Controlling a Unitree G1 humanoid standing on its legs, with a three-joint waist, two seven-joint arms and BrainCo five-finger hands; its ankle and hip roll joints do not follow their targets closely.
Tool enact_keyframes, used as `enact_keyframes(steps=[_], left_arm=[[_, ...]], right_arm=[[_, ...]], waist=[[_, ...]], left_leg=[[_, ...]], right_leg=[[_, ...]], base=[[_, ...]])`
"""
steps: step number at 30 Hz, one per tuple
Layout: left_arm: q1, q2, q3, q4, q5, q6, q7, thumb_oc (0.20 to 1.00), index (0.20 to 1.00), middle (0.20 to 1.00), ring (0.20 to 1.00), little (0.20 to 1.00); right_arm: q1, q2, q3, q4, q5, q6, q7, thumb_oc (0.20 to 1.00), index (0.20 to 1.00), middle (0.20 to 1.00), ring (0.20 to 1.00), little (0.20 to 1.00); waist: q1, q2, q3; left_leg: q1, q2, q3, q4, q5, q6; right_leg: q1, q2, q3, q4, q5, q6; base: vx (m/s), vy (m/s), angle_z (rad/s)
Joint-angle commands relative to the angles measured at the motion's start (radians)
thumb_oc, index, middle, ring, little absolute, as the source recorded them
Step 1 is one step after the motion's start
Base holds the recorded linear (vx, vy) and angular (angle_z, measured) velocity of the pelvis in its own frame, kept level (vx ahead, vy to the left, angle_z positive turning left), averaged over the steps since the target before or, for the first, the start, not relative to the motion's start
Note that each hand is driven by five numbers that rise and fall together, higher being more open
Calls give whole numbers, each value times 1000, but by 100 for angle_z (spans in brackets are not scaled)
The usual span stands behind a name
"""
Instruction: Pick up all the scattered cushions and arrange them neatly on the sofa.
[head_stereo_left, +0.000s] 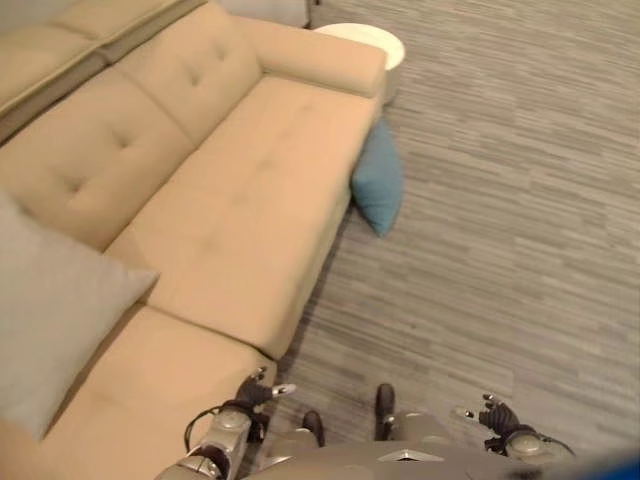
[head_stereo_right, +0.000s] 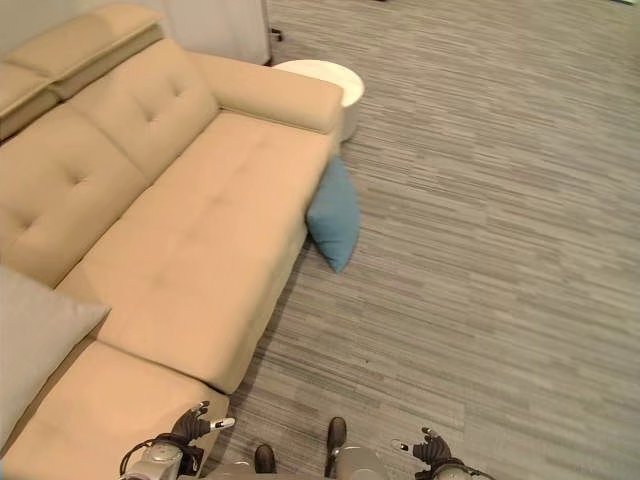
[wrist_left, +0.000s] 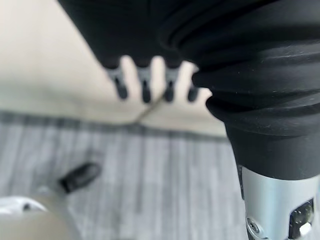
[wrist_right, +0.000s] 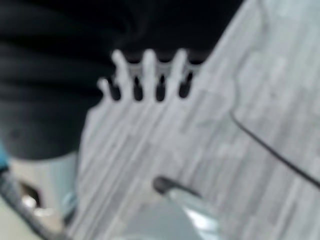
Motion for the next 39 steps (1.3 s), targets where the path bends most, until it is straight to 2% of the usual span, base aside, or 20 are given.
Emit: enact_keyframes(steps=[1,4,8,12,14,15,16,19,20,22,24,27,28,30,31,32,33,37,38,39], left_arm=[[6,-3,21,-7,28,-24,2,1000,1000,1000,1000,1000],[-4,-4,19,-9,30,-23,-2,1000,1000,1000,1000,1000],[-19,-17,4,-7,23,-26,6,1000,1000,1000,1000,1000],[-35,-31,-23,-9,19,-25,-2,1000,1000,1000,1000,1000],[-39,-33,-26,-9,14,-25,-2,1000,1000,1000,1000,1000],[-44,-35,-29,-9,5,-27,2,1000,1000,1000,1000,1000],[-44,-35,-29,-9,5,-27,2,1000,1000,1000,1000,1000],[-50,-42,-38,-12,-3,-28,9,1000,1000,1000,1000,1000],[-46,-43,-36,-15,-10,-29,11,1000,1000,1000,1000,1000],[-52,-42,-38,-17,-7,-29,16,1000,1000,1000,1000,1000],[-53,-43,-32,-9,-3,-26,20,1000,1000,1000,1000,1000],[-47,-45,-24,5,5,-20,26,1000,1000,1000,1000,1000],[-44,-47,-24,3,6,-21,29,1000,1000,1000,1000,1000],[-45,-40,-28,-4,-3,-20,27,1000,1000,1000,1000,1000],[-45,-40,-28,-4,-3,-20,27,1000,1000,1000,1000,1000],[-50,-36,-28,-7,-9,-19,22,1000,1000,1000,1000,1000],[-52,-35,-29,-5,-8,-19,22,1000,1000,1000,1000,1000],[-58,-33,-26,2,-7,-19,26,1000,1000,1000,1000,1000],[-63,-32,-25,4,-4,-21,28,1000,1000,1000,1000,1000],[-70,-34,-23,7,-1,-22,33,1000,1000,1000,1000,1000]], right_arm=[[-25,-22,9,-8,-3,-21,-10,1000,1000,1000,1000,1000],[-26,-19,11,-10,-11,-19,-9,1000,1000,1000,1000,1000],[-31,-15,25,-18,7,-23,-8,1000,1000,1000,1000,1000],[-28,-23,28,-16,30,-28,-8,1000,1000,1000,1000,1000],[-28,-24,28,-12,33,-28,-9,1000,1000,1000,1000,1000],[-26,-26,24,-5,44,-24,-11,1000,1000,1000,1000,1000],[-26,-26,24,-5,44,-24,-11,1000,1000,1000,1000,1000],[-34,-30,29,1,43,-24,-15,1000,1000,1000,1000,1000],[-34,-30,32,4,40,-26,-19,1000,1000,1000,1000,1000],[-40,-31,39,5,41,-28,-26,1000,1000,1000,1000,1000],[-42,-28,43,3,39,-26,-25,1000,1000,1000,1000,1000],[-50,-19,31,2,39,-24,-24,1000,1000,1000,1000,1000],[-52,-19,31,5,33,-25,-23,1000,1000,1000,1000,1000],[-58,-21,31,0,36,-24,-19,1000,1000,1000,1000,1000],[-58,-21,31,0,36,-24,-19,1000,1000,1000,1000,1000],[-62,-23,30,4,32,-23,-22,1000,1000,1000,1000,1000],[-64,-22,29,2,34,-22,-22,1000,1000,1000,1000,1000],[-62,-25,30,-3,32,-22,-21,1000,1000,1000,1000,1000],[-68,-28,31,-12,36,-25,-21,1000,1000,1000,1000,1000],[-68,-26,31,-20,42,-26,-22,1000,1000,1000,1000,1000]], waist=[[19,-9,-12],[36,-21,-17],[22,-41,-24],[-20,-53,-23],[-26,-55,-20],[-22,-54,-10],[-23,-55,-13],[1,-61,-5],[13,-62,-5],[43,-59,3],[55,-57,-1],[62,-37,-19],[71,-31,-25],[62,-25,-18],[63,-26,-17],[55,-16,-14],[50,-14,-13],[37,-4,-13],[21,-7,-8],[-4,-13,0]], left_leg=[[-48,-25,-158,53,12,-73],[-47,-20,-133,71,2,-77],[-59,3,-123,128,-9,-99],[-94,48,-105,205,2,-136],[-106,57,-109,245,7,-143],[-126,57,-143,305,27,-155],[-129,56,-144,302,30,-155],[-192,-18,-228,269,6,-135],[-220,-37,-236,224,23,-122],[-290,-59,-257,194,87,-128],[-271,-64,-266,192,76,-120],[-200,-70,-260,145,56,-91],[-180,-72,-252,140,46,-78],[-144,-73,-255,129,35,-57],[-143,-74,-253,128,35,-57],[-112,-78,-256,124,14,-38],[-98,-79,-256,120,7,-35],[-57,-71,-259,88,-9,-41],[-37,-75,-270,77,-25,-49],[-11,-77,-291,71,-40,-59]], right_leg=[[70,14,61,-23,47,25],[110,-1,14,-32,34,28],[126,52,71,-96,9,9],[151,93,82,-160,2,-14],[160,102,85,-172,1,-21],[180,115,103,-190,-3,-32],[177,113,102,-191,-2,-32],[192,125,138,-226,5,-29],[203,137,156,-237,5,-25],[227,169,194,-240,-7,-26],[235,178,215,-225,-34,-26],[226,158,228,-118,-50,-6],[208,137,213,-65,-41,13],[153,129,235,64,-12,34],[151,127,236,68,-14,35],[118,104,212,148,14,44],[100,89,198,160,25,42],[60,54,154,78,16,17],[14,40,174,-18,57,17],[-21,46,230,-119,95,31]], base=[[7,-72,-48],[13,-111,-8],[41,-233,-35],[18,-232,-12],[28,-162,2],[36,-93,-6],[54,-124,-14],[84,-86,-29],[188,-85,-34],[220,-56,-34],[217,20,-53],[291,131,-113],[191,111,-53],[160,90,-62],[168,79,-50],[174,59,-24],[175,57,8],[208,-57,-10],[337,-178,-7],[454,-235,-2]])
